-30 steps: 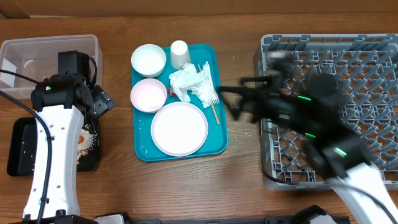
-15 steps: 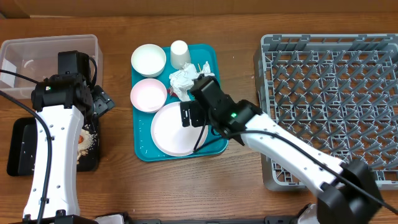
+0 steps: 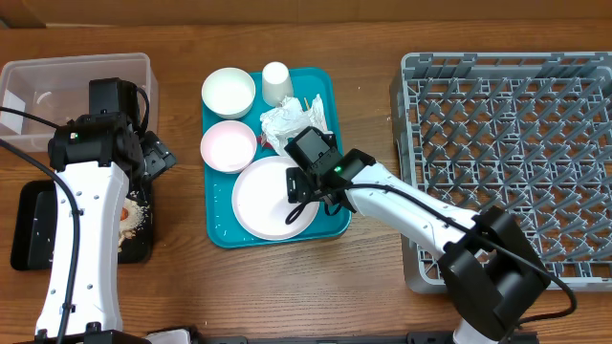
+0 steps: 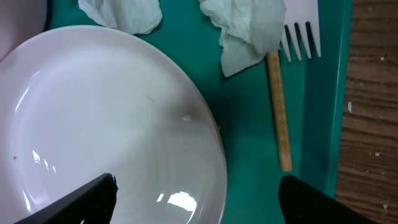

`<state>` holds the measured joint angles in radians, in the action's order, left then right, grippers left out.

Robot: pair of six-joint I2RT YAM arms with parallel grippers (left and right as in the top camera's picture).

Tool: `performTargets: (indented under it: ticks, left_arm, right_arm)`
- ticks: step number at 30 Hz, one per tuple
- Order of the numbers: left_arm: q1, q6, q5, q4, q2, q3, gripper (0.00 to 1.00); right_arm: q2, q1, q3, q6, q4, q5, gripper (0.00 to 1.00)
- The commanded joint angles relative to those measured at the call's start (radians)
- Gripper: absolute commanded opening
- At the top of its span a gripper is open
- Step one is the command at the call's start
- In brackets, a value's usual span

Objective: Sort waste into correct bins and load items into the dishwasher rack
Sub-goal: 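Raise the right gripper from the rack toward the white plate, then grasp the rim of the white plate with the right gripper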

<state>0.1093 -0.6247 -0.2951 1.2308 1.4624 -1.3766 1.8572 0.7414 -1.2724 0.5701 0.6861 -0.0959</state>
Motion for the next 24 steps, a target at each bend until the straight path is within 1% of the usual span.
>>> performTargets:
  ticks: [1,5,7,11,20,24]
  left_arm:
    - [0.002,0.012,0.000,-0.001,-0.004,-0.011,1.00]
    - [0.002,0.012,0.001,-0.001,-0.004,-0.011,1.00]
    - [0.002,0.012,0.001,-0.001,-0.004,-0.011,1.00]
    - [0.002,0.012,0.001,-0.001,-0.004,-0.011,1.00]
    - [0.002,0.012,0.001,-0.001,-0.004,-0.011,1.00]
    - [0.002,0.012,0.001,-0.001,-0.004,-0.011,1.00]
  right_arm:
    - [0.004,0.005,-0.020,0.044,0.005,0.011,0.84]
    - [0.005,0.005,0.008,0.082,0.000,0.011,0.72]
    - [0.006,0.005,0.010,0.082,0.001,0.011,0.69]
    - [0.008,0.005,0.010,0.087,0.001,0.024,0.60]
    - [0.093,0.005,0.010,0.112,0.000,0.030,0.60]
    - [0.093,0.005,0.010,0.112,-0.004,0.030,0.60]
